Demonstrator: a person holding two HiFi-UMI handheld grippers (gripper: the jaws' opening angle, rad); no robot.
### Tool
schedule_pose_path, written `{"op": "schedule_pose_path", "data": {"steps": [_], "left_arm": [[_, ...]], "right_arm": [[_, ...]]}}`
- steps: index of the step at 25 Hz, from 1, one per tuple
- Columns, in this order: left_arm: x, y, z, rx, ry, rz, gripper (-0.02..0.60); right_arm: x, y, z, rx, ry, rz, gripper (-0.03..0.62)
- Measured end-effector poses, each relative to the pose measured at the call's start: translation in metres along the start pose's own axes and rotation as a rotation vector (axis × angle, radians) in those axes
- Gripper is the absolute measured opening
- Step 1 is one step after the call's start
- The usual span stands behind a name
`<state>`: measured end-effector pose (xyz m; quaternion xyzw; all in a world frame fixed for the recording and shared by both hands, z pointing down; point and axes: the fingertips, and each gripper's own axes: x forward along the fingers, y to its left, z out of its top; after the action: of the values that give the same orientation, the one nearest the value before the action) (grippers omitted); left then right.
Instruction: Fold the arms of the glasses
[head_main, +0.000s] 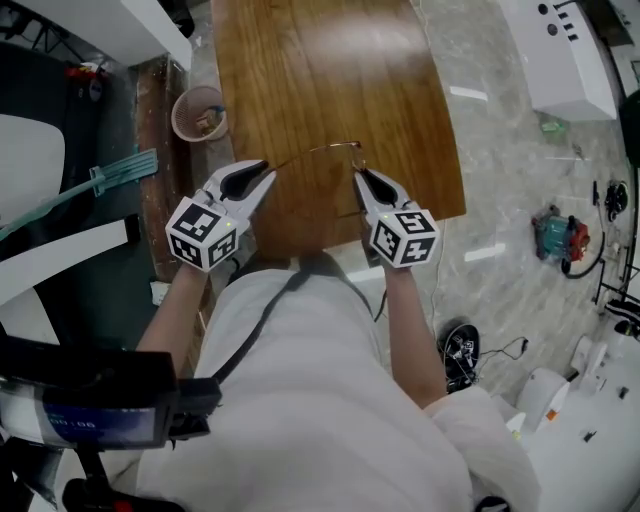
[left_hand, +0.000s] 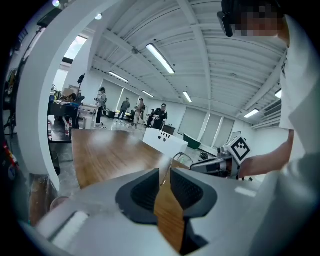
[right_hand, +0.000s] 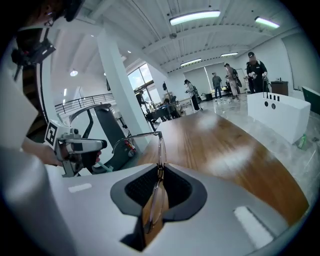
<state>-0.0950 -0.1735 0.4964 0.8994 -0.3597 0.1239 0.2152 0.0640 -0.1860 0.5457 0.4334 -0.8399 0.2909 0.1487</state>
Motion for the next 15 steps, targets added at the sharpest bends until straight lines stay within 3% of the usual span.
{"op": "schedule_pose_path", "data": {"steps": [4,8,15], "left_arm": [[0.004,-0.015,0.011,0.041,0.004,-0.034,0.083],[0.006,-0.030,0.014,0.109,0.038,-0.076,0.140],[0.004,-0.056,0.026,0.255,0.069,-0.089,0.128]], "right_arm": [[-0.019,0.005,0.013,-0.001,-0.050,0.023,0.043],[-0.032,0.005,0.019,0.008,-0.086,0.037,0.043],[-0.055,0.012,0.028,0.011,-0.130,0.071,0.043]]}}
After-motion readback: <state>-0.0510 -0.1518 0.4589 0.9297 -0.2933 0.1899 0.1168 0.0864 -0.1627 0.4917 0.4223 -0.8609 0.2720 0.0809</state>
